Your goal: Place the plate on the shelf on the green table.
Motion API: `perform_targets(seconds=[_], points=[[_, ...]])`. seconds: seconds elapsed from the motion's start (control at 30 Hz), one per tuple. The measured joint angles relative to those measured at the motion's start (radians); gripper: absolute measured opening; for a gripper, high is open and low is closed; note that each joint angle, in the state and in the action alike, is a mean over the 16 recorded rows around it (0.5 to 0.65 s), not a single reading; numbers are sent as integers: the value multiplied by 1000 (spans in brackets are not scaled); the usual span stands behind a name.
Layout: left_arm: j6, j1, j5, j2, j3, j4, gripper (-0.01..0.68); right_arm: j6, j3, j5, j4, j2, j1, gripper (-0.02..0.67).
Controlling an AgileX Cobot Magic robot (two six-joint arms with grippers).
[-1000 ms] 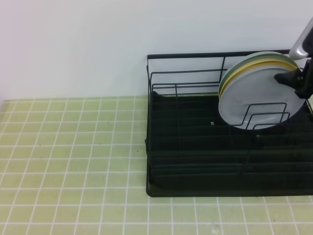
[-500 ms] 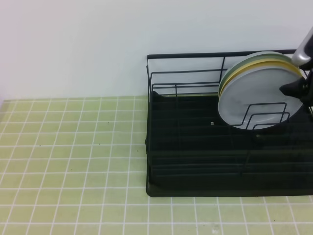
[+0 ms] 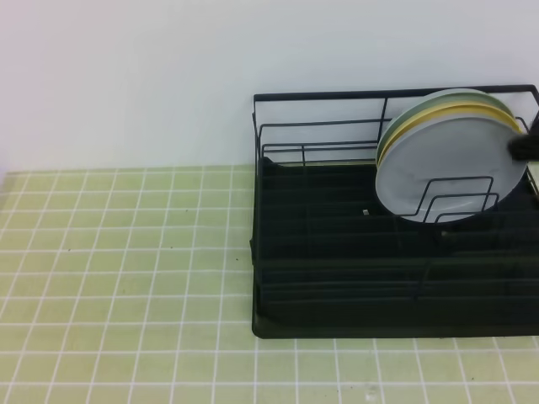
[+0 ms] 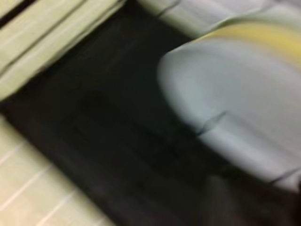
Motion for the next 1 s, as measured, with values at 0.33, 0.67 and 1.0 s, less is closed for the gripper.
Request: perform_targets(seconds=[0.33, 0.67, 1.0], points=[[-37, 0, 178, -116, 38, 72, -2, 134, 24, 252, 17, -141, -3, 10], [-30, 0, -13, -156, 246, 120, -2, 168, 203, 145, 31, -499, -3, 11], [-6, 0, -249, -162, 416, 164, -2, 185, 512, -9, 27, -919, -3, 11]])
